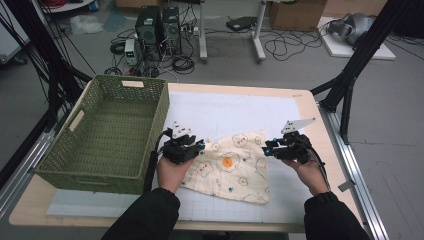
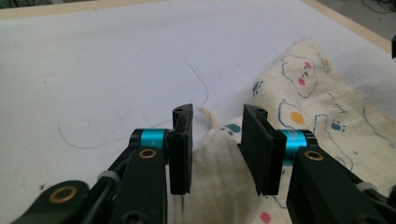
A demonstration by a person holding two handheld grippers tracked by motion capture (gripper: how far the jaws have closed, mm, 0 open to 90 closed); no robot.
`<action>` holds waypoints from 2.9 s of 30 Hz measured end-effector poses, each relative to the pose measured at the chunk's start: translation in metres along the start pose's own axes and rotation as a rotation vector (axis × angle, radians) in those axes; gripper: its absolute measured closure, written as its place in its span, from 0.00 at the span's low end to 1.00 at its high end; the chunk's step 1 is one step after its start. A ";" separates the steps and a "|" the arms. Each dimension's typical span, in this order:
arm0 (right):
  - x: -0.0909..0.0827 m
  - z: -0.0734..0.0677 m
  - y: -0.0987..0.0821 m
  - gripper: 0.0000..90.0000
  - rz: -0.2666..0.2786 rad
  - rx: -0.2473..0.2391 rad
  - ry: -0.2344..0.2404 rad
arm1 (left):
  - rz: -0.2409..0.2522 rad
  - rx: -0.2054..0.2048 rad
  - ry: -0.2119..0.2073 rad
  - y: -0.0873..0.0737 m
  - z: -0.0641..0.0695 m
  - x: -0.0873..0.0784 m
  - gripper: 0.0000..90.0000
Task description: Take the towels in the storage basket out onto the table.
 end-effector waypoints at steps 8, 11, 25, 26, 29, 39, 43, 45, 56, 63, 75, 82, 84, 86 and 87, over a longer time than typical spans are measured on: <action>0.009 -0.042 -0.028 0.66 -0.045 -0.066 0.110 | -0.017 0.025 -0.023 -0.008 0.003 -0.013 0.70; 0.014 -0.056 -0.040 0.66 -0.057 -0.069 0.145 | -0.026 0.029 -0.033 -0.015 0.004 -0.015 0.68; 0.022 -0.073 -0.065 0.98 -0.141 -0.129 0.209 | -0.084 0.040 -0.066 -0.030 0.007 -0.010 0.95; 0.019 -0.073 -0.068 0.98 -0.148 -0.134 0.218 | -0.086 0.040 -0.068 -0.030 0.007 -0.010 0.95; 0.008 -0.072 -0.074 0.98 -0.153 -0.146 0.226 | -0.079 0.036 -0.071 -0.029 0.007 -0.011 0.94; -0.030 -0.072 -0.091 0.86 -0.145 -0.114 0.248 | -0.068 0.011 -0.105 -0.025 0.013 -0.013 0.79; -0.020 -0.078 -0.080 0.77 -0.116 -0.130 0.246 | -0.066 0.012 -0.110 -0.025 0.015 -0.013 0.76; -0.011 -0.078 -0.075 0.75 -0.107 -0.133 0.235 | -0.075 0.012 -0.108 -0.026 0.013 -0.011 0.75; 0.025 -0.092 -0.065 0.95 -0.173 -0.184 0.263 | -0.238 0.103 -0.215 -0.050 0.031 0.000 0.99; 0.012 -0.115 -0.073 0.94 -0.203 -0.231 0.418 | -0.226 0.057 -0.273 -0.046 0.030 -0.010 0.98; -0.010 -0.021 -0.013 0.71 -0.008 -0.034 0.103 | -0.133 0.021 -0.115 -0.018 0.003 0.016 0.93; 0.016 0.019 -0.015 0.66 -0.075 0.004 -0.001 | -0.206 0.035 -0.067 -0.033 -0.005 0.038 0.90; 0.025 0.026 -0.019 0.64 -0.094 0.035 -0.004 | -0.243 0.019 -0.063 -0.039 -0.007 0.041 0.84; 0.027 0.028 -0.020 0.64 -0.101 0.040 -0.012 | -0.253 0.031 -0.061 -0.041 -0.006 0.042 0.83; 0.031 0.031 -0.024 0.64 -0.122 0.044 -0.026 | -0.256 0.042 -0.060 -0.041 -0.005 0.042 0.81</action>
Point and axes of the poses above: each handheld gripper's, and its own axes: x roughly forward along the jaws, y roughly out of its top, z roughly to its right, the point moved 9 cm from there along x, roughly forward along the jaws, and after that the axes turned 3 degrees about x, right-handed, at the moved point
